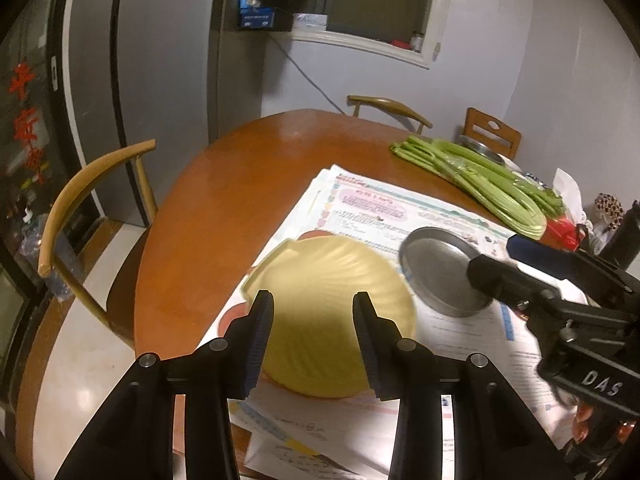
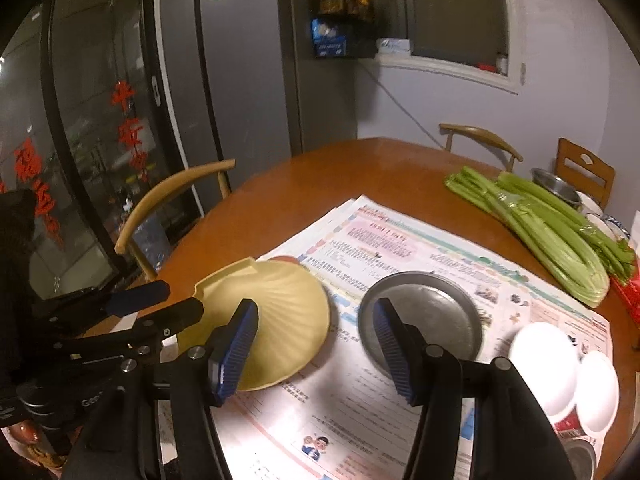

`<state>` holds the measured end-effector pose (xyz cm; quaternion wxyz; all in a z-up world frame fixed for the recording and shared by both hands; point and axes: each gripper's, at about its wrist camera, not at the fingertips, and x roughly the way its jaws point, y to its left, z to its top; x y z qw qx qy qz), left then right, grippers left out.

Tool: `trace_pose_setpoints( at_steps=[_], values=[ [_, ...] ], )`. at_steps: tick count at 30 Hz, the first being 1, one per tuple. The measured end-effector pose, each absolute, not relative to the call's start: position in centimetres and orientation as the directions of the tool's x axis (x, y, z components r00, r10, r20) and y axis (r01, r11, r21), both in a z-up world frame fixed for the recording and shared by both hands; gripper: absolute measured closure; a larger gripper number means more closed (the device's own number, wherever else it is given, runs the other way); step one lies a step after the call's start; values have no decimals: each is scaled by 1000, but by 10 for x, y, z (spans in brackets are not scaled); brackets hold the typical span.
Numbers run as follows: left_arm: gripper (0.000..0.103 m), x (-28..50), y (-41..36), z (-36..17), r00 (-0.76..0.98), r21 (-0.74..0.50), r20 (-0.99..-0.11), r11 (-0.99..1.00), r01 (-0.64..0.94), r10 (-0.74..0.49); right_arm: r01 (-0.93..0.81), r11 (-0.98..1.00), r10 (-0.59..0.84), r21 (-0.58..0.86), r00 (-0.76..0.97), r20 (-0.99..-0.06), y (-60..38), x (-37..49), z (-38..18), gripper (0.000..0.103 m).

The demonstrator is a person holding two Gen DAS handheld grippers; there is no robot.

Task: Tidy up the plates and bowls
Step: 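Move the left tool to the grey metal tray and grasp its rim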

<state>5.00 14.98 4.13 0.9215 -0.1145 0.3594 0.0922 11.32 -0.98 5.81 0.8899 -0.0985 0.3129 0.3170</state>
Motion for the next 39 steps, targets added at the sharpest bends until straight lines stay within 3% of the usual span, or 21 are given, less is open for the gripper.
trace_pose_setpoints(
  at_steps=[20, 39],
  values=[
    [56, 94, 89, 68, 726, -123, -688, 988, -98, -14, -461, 867, 480, 192, 663, -575, -112, 126, 73, 42],
    [55, 192, 74, 16, 596, -130, -797, 991, -9, -99, -296, 916, 399, 272, 597, -695, -107, 155, -2, 42]
  ],
)
